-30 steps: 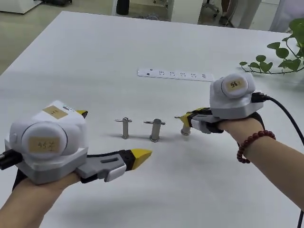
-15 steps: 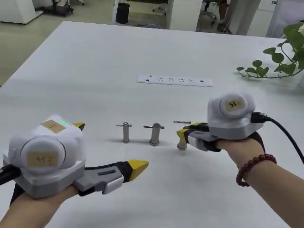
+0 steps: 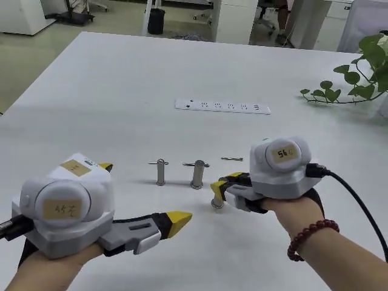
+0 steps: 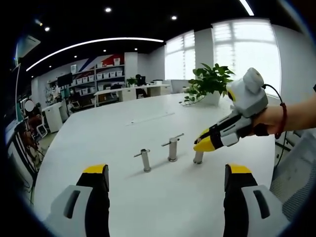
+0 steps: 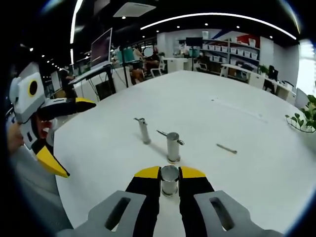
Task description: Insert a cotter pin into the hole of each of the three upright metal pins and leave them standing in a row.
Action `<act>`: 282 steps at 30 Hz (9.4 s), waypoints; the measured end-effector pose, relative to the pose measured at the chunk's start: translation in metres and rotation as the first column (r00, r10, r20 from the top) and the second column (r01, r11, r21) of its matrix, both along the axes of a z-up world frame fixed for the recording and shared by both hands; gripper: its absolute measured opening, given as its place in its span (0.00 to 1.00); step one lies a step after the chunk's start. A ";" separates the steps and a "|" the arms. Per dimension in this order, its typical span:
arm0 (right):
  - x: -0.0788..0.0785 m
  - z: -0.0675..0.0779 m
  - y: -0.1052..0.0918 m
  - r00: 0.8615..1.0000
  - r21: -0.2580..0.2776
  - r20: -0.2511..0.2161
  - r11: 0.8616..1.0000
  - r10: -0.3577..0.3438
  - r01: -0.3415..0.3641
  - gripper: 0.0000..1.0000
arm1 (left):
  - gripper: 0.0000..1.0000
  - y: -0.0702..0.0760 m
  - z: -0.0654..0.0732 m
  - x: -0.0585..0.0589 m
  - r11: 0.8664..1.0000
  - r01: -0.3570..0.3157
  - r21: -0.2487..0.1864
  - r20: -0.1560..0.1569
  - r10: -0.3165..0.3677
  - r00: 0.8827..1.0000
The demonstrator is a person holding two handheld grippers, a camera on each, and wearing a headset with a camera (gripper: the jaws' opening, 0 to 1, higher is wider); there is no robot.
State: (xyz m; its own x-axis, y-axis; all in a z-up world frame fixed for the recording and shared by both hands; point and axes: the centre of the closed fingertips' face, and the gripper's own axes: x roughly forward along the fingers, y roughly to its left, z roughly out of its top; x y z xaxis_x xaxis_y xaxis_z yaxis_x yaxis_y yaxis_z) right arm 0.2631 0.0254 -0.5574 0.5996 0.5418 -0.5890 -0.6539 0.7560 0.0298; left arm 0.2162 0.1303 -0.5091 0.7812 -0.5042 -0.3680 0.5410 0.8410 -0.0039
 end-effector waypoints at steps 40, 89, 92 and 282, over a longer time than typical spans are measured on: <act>-0.017 -0.010 0.029 0.984 -0.003 0.058 0.986 0.167 -0.167 0.12 | 0.95 0.001 -0.013 -0.003 1.000 -0.006 0.015 -0.027 0.006 1.000; 0.049 0.013 -0.055 0.985 -0.100 -0.055 0.981 0.162 -0.167 0.28 | 0.99 0.003 -0.018 -0.001 1.000 -0.022 0.000 -0.052 0.022 0.998; 0.057 0.008 -0.058 0.985 -0.118 -0.065 0.979 0.159 -0.166 0.27 | 0.99 0.003 -0.020 0.000 1.000 -0.023 -0.001 -0.054 0.022 0.998; -0.032 0.047 0.020 0.807 0.049 -0.012 0.806 0.591 -0.590 0.07 | 0.00 -0.060 0.009 0.006 0.902 0.366 -0.230 -0.064 -0.389 0.919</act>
State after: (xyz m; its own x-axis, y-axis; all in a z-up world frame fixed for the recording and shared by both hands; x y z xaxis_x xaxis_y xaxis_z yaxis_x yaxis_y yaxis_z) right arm 0.2312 0.0450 -0.5106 0.1414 0.8102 -0.5689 -0.9722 0.2219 0.0743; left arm 0.2225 0.0701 -0.5000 0.4795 -0.8278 -0.2913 0.8043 0.5473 -0.2313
